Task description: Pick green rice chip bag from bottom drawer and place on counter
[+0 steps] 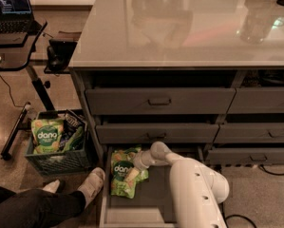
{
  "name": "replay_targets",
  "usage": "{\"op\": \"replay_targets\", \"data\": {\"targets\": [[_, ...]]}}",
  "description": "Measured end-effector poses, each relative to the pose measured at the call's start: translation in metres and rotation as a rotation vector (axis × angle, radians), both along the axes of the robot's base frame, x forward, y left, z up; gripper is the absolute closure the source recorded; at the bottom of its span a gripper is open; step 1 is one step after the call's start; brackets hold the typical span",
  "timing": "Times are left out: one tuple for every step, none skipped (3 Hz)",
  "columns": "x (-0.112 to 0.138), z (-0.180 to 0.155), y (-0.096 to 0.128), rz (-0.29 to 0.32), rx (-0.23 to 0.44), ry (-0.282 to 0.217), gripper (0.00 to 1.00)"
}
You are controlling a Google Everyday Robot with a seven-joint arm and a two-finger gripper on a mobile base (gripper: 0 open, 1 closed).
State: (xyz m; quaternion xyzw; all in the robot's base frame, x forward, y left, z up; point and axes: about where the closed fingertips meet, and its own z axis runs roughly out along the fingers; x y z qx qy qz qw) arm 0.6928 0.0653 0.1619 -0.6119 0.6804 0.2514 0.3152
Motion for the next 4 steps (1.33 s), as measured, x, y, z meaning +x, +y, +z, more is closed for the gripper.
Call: {"op": "replay_targets", "data": {"targets": [[0.0, 0.0, 0.0, 0.0, 0.0, 0.0, 0.66], [-0.0001, 0.0, 0.0001, 0.0, 0.0, 0.0, 0.89], [-0.0001, -0.0001, 0.0001, 0.0, 0.0, 0.0, 1.0], [-0.0041, -0.0015, 0.0007, 0.014, 0.001, 0.027, 1.0]]}}
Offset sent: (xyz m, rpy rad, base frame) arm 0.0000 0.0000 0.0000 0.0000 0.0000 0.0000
